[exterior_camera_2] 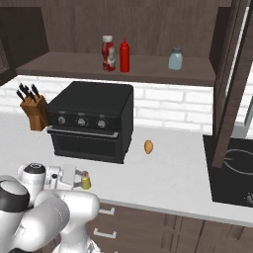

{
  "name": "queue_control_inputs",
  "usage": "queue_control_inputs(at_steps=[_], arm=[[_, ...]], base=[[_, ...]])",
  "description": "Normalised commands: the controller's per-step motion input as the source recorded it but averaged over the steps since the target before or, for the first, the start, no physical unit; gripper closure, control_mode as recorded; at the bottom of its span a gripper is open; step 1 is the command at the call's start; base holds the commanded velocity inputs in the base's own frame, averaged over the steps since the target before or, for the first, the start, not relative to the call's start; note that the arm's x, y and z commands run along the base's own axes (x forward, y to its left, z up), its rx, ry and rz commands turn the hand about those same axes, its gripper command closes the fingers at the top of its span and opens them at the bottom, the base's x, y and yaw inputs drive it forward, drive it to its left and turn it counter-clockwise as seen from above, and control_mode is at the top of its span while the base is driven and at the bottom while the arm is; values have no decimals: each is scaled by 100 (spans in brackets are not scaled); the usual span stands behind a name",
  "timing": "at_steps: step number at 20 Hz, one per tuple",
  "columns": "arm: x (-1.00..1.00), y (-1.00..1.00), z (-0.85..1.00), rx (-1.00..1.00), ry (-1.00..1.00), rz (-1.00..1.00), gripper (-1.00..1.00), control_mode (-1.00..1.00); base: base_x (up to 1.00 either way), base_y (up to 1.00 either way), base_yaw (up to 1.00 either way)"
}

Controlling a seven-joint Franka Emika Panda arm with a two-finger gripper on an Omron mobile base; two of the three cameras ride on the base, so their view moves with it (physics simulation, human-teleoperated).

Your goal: Put the shaker and condiment bottle from the counter next to their counterparts in the cabinet.

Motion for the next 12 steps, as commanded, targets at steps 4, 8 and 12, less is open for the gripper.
queue_control_inputs(at_steps=[4, 8, 12], arm=[[5, -41, -6, 0, 0, 0, -100, -100], [2, -45, -8, 0, 0, 0, -100, -100], [1, -50, -6, 0, 0, 0, -100, -100]], base=[[0, 0, 0], [0, 0, 0], [0, 0, 0]])
